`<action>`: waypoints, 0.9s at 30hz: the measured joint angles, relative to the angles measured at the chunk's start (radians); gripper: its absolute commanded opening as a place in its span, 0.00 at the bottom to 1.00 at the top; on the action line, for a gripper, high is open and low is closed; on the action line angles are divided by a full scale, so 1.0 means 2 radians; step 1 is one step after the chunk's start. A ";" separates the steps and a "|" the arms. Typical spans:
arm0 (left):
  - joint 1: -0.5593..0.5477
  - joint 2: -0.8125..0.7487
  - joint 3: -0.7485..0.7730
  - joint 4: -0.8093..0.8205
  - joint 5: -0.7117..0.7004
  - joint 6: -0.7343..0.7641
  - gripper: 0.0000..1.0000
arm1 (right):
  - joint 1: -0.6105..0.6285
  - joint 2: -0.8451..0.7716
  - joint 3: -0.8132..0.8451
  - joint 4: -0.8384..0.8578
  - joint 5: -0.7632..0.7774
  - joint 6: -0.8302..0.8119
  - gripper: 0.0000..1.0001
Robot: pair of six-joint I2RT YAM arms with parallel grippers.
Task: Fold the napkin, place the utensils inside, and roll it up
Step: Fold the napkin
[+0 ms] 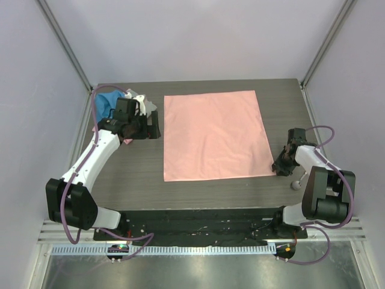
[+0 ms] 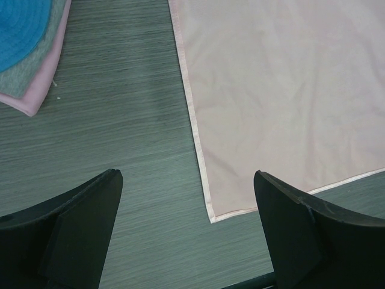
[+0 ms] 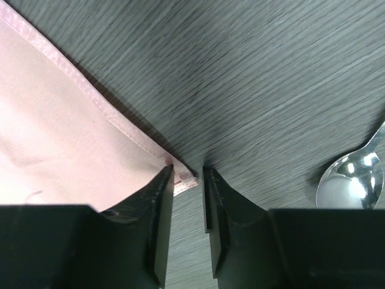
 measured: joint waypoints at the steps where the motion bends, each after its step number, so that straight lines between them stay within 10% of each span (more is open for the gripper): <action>1: 0.000 0.000 0.000 0.000 0.000 0.000 0.96 | 0.000 0.000 0.000 0.000 0.000 -0.001 0.29; 13: 0.000 0.000 0.000 0.000 0.000 0.000 0.96 | 0.000 0.003 0.000 0.008 -0.024 -0.008 0.01; 27: 0.000 0.000 -0.002 0.000 0.010 0.000 0.96 | 0.031 -0.015 0.042 0.000 -0.063 -0.007 0.01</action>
